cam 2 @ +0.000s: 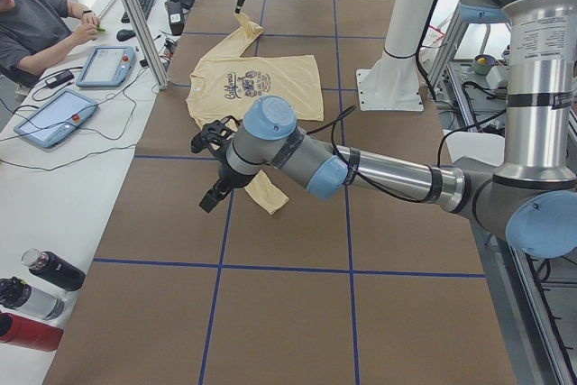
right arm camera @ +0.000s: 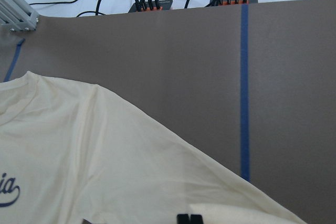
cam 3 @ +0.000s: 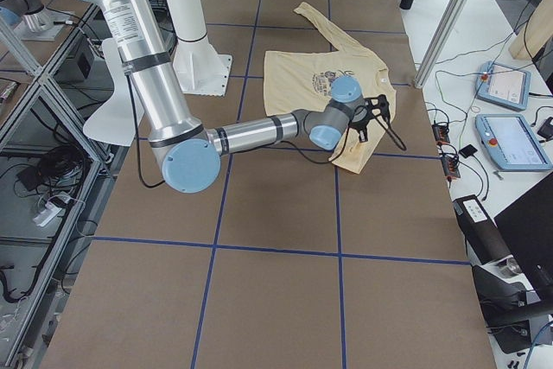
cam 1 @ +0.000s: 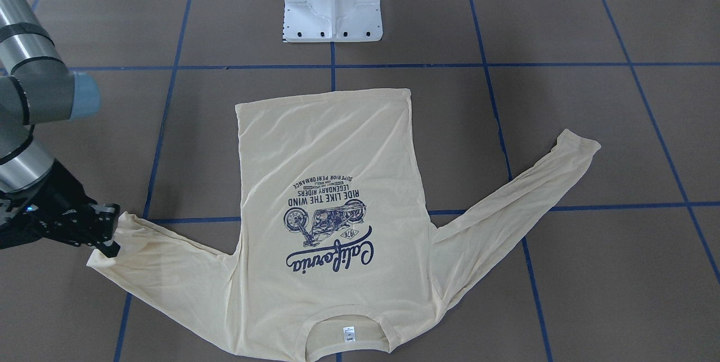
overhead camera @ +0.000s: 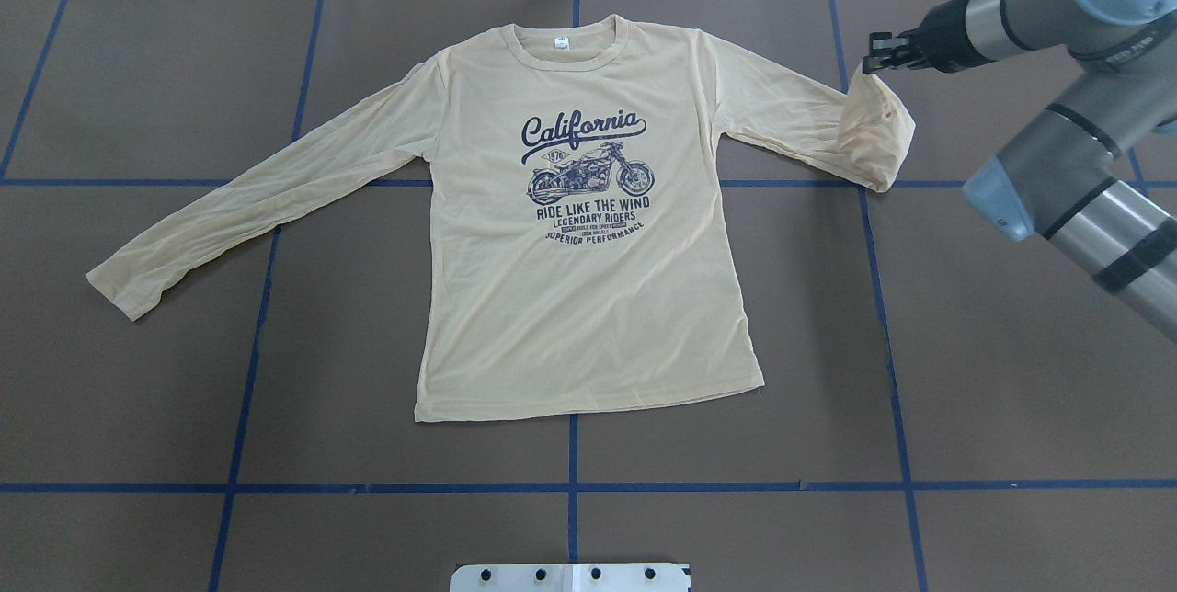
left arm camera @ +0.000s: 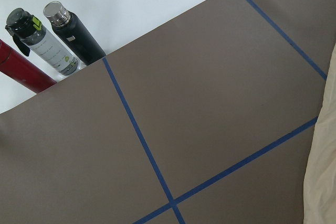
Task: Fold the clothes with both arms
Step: 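Carry the held sleeve across the shirt front toward the other sleeve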
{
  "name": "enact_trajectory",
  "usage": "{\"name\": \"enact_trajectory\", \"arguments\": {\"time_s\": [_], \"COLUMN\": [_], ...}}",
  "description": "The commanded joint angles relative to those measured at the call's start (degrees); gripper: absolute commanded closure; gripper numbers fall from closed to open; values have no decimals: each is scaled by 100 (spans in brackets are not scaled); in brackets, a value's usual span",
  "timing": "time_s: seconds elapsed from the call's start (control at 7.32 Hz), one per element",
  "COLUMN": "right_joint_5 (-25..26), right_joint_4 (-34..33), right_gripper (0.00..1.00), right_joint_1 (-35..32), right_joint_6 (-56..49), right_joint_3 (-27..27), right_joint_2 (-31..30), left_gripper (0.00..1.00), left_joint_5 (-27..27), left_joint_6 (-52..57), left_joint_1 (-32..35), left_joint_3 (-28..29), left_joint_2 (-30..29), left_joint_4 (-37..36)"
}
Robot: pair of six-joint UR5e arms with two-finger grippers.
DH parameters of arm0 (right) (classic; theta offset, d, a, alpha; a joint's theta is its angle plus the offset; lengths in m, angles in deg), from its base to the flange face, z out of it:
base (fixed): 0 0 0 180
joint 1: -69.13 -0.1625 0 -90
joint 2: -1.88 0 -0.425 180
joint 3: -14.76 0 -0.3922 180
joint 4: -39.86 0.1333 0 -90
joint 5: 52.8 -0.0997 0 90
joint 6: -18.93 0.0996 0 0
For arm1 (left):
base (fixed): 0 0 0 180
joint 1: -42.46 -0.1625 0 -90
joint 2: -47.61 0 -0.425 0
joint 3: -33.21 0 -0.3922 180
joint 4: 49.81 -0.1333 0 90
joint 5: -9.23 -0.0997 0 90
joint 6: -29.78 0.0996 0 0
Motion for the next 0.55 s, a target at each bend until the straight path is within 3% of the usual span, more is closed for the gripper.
{"name": "enact_trajectory", "arguments": {"time_s": [0.0,0.14,0.27,0.41], "right_joint_5": [751,1285,1638,1825], "right_joint_4": [-994,-1216,-1235,-1236], "right_gripper": [100,100,100,100], "right_joint_1": [653,1012,1294,1497], "right_joint_6": [456,631,798,1078], "right_joint_3": [28,168,735,1628], "right_joint_2": [1102,1612,2296,3138], "left_gripper": [0,0,0,0], "left_joint_5": [-7,-7,-7,-7], "left_joint_6": [-1,-27,-80,-80], "left_joint_1": [-13,5,-13,5], "left_joint_3": [9,9,9,26], "left_joint_2": [0,0,0,0], "left_joint_4": [0,0,0,-9]}}
